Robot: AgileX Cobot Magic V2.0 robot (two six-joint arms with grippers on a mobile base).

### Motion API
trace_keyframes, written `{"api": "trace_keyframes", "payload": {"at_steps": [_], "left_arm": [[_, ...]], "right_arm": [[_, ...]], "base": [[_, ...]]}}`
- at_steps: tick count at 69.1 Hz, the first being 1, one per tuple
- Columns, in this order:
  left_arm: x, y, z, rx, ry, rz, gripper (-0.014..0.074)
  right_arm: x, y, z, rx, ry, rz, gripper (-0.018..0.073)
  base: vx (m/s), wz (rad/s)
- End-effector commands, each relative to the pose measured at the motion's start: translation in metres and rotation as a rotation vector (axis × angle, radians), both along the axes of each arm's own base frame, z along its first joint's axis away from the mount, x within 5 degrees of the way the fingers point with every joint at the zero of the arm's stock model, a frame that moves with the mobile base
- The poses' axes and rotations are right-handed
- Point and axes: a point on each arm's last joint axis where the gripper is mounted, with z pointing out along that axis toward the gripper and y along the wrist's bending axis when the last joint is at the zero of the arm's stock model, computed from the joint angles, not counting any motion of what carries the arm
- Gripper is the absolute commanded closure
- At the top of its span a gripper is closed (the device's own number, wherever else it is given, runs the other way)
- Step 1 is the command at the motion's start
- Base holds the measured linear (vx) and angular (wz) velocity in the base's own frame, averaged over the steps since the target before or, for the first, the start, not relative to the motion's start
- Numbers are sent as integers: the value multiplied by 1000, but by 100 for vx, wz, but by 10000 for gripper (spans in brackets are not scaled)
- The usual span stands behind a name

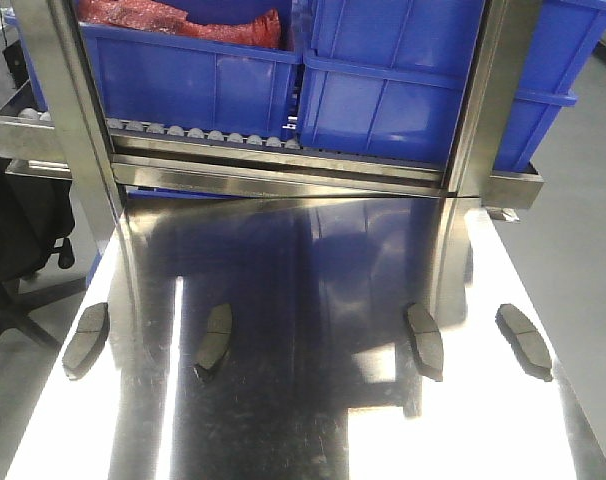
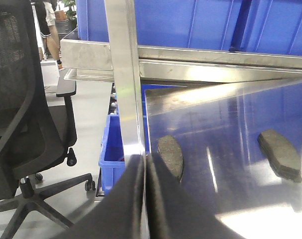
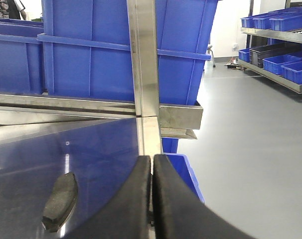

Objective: Move and align brake pads A on conveyor

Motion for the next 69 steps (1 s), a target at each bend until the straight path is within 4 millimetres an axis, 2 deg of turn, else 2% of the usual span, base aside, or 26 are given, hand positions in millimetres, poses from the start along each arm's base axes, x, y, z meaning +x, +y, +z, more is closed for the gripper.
{"api": "trace_keyframes", "payload": {"at_steps": [1,18,24,31,40,49,56,60,69], "left_arm": [[1,0,-2,-2,-62,3,603],[1,0,-1,-2,-73,3,603],[0,0,7,-11,-109,3,603],[-2,0,27,-23,-162,4,603],[-3,0,71,-23,-191,4,603],[16,0,108,-23,-92,5,603],[38,0,125,-22,13,6,603],[53,0,129,-22,61,6,603],[72,0,132,-22,108,7,597]], "right_arm": [[-1,0,5,-9,-75,-6,560],[-1,0,5,-9,-74,-6,560],[-1,0,5,-9,-74,-6,560],[-1,0,5,-9,-74,-6,560],[-1,0,5,-9,-74,-6,560],[-1,0,5,-9,-74,-6,560],[-1,0,5,-9,-74,-6,560],[-1,0,5,-9,-74,-6,560],[-1,0,5,-9,-74,-6,560]], "base": [[0,0],[0,0],[0,0],[0,0],[0,0],[0,0],[0,0],[0,0],[0,0]]}}
